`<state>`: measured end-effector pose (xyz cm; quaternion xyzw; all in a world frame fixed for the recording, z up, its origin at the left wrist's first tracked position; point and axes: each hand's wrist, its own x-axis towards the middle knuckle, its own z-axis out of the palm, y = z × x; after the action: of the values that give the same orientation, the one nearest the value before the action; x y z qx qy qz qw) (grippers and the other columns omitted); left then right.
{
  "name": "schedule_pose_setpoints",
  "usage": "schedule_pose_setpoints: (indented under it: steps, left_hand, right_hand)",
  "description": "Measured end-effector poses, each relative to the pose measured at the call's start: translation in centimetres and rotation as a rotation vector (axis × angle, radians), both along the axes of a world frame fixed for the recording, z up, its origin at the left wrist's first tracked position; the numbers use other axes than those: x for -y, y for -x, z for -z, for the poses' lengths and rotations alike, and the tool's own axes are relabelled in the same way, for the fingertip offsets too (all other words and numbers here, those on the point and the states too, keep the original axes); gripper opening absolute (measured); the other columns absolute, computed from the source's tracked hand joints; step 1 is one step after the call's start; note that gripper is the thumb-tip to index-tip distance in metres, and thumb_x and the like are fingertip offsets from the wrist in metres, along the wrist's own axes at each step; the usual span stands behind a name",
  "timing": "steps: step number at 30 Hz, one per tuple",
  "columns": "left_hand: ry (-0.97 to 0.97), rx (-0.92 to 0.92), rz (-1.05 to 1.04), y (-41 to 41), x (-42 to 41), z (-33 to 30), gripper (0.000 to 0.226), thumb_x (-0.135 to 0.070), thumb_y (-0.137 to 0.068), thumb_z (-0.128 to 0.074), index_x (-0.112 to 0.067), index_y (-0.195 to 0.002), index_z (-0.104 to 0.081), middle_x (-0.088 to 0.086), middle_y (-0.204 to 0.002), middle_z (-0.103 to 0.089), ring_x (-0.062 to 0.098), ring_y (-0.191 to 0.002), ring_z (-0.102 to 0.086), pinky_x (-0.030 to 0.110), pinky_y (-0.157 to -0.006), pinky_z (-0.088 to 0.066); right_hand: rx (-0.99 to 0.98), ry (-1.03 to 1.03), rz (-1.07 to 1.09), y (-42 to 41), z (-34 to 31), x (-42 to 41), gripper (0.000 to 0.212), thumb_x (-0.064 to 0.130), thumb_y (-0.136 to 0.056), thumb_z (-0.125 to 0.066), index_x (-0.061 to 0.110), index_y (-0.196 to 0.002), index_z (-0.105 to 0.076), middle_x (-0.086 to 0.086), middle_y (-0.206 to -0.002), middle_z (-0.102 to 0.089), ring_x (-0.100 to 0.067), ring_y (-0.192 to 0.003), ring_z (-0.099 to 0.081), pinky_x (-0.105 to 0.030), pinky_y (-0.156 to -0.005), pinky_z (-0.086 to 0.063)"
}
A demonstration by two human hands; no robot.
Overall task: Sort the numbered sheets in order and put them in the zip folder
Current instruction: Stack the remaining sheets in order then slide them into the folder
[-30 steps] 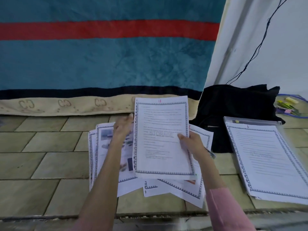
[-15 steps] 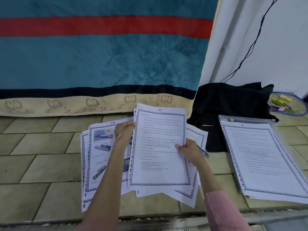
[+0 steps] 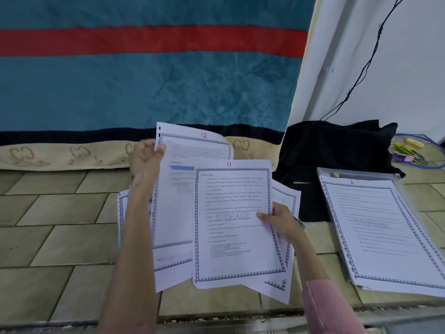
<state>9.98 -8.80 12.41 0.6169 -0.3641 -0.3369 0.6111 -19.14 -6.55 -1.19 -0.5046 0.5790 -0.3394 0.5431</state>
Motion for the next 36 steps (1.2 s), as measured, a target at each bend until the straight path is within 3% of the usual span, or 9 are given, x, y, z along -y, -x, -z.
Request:
schedule_pose_setpoints:
  steps: [3,6,8,20,25,28,31,34,36]
  left_hand:
    - [0.076,0.153,0.061,-1.9,-0.3,-1.6,0.005,-0.017,-0.093,-0.054,-0.017,-0.098,-0.056,0.008,-0.102,-0.068,0.02,-0.088,-0.066,0.033,-0.076,-0.055]
    - [0.11,0.152,0.123,-3.5,-0.8,-2.3,0.009,-0.023,-0.094,-0.054,-0.027,-0.093,-0.062,0.003,-0.1,-0.07,0.021,-0.094,-0.067,0.04,-0.087,-0.053]
    - [0.129,0.152,0.098,-4.2,-1.2,-2.4,0.014,-0.026,-0.095,-0.052,-0.032,-0.086,-0.061,-0.007,-0.088,-0.07,0.01,-0.081,-0.067,0.03,-0.077,-0.054]
    - [0.046,-0.031,0.001,-7.3,-2.9,-1.4,0.011,-0.026,-0.093,-0.056,-0.029,-0.086,-0.064,-0.008,-0.073,-0.07,0.007,-0.06,-0.063,0.022,-0.056,-0.053]
    - [-0.006,0.056,0.017,-8.0,-3.0,-2.4,0.029,-0.05,-0.093,-0.046,-0.029,-0.084,-0.065,-0.008,-0.075,-0.069,0.008,-0.069,-0.063,0.026,-0.066,-0.051]
    - [-0.089,-0.07,0.095,-8.3,-2.2,-2.9,0.06,-0.065,-0.092,-0.017,-0.028,-0.107,-0.062,-0.003,-0.096,-0.067,0.021,-0.097,-0.061,0.035,-0.08,-0.048]
    - [-0.216,-0.119,0.182,-7.6,-1.7,-1.4,0.063,-0.062,-0.093,-0.016,-0.022,-0.105,-0.063,0.002,-0.101,-0.067,0.023,-0.097,-0.06,0.038,-0.086,-0.046]
    - [-0.351,-0.08,0.259,-5.5,-0.9,2.1,0.039,-0.039,-0.098,-0.036,-0.014,-0.112,-0.061,0.008,-0.109,-0.066,0.024,-0.083,-0.066,0.033,-0.068,-0.055]
    - [-0.451,-0.04,0.382,-3.6,-0.1,4.4,0.026,-0.025,-0.098,-0.043,-0.011,-0.114,-0.057,0.009,-0.112,-0.066,0.02,-0.071,-0.067,0.027,-0.055,-0.056]
  right_hand:
    - [0.067,0.018,-0.007,-0.5,-0.4,0.0,0.022,0.006,-0.088,-0.062,0.017,-0.106,-0.068,-0.004,-0.112,-0.069,-0.021,-0.102,-0.067,-0.045,-0.092,-0.052]
    - [0.182,0.046,-0.012,-2.6,-1.9,0.2,0.025,0.01,-0.089,-0.061,0.011,-0.114,-0.065,0.0,-0.108,-0.07,-0.008,-0.092,-0.069,-0.025,-0.079,-0.056]
    - [0.208,0.058,0.009,-5.4,-3.0,0.7,0.02,0.013,-0.088,-0.062,0.01,-0.108,-0.066,0.001,-0.102,-0.07,-0.001,-0.079,-0.069,-0.016,-0.068,-0.055]
    - [0.385,0.023,-0.058,-13.6,-3.3,1.6,0.019,0.014,-0.082,-0.071,0.014,-0.101,-0.07,-0.003,-0.102,-0.072,-0.023,-0.095,-0.069,-0.037,-0.083,-0.057]
    - [0.537,0.001,0.053,-14.7,-5.5,1.7,0.055,0.003,-0.08,-0.071,0.014,-0.127,-0.045,-0.011,-0.116,-0.065,-0.024,-0.096,-0.067,-0.043,-0.086,-0.055]
    - [0.612,0.004,0.122,-14.2,-7.2,2.0,0.031,0.006,-0.088,-0.061,0.005,-0.119,-0.057,-0.015,-0.119,-0.064,-0.029,-0.102,-0.064,-0.047,-0.092,-0.051]
    - [0.713,-0.016,0.185,-11.6,-8.9,1.8,0.015,0.014,-0.093,-0.056,0.01,-0.105,-0.065,-0.009,-0.106,-0.071,-0.024,-0.094,-0.069,-0.044,-0.084,-0.055]
    - [0.379,0.081,0.201,-7.0,-8.6,0.2,0.015,0.021,-0.092,-0.059,0.013,-0.08,-0.064,-0.011,-0.06,-0.067,-0.021,-0.051,-0.064,-0.04,-0.069,-0.052]
    - [0.153,0.05,0.267,-3.9,-6.6,-1.1,0.01,0.024,-0.089,-0.063,0.014,-0.087,-0.067,-0.023,-0.072,-0.068,-0.034,-0.062,-0.066,-0.051,-0.081,-0.053]
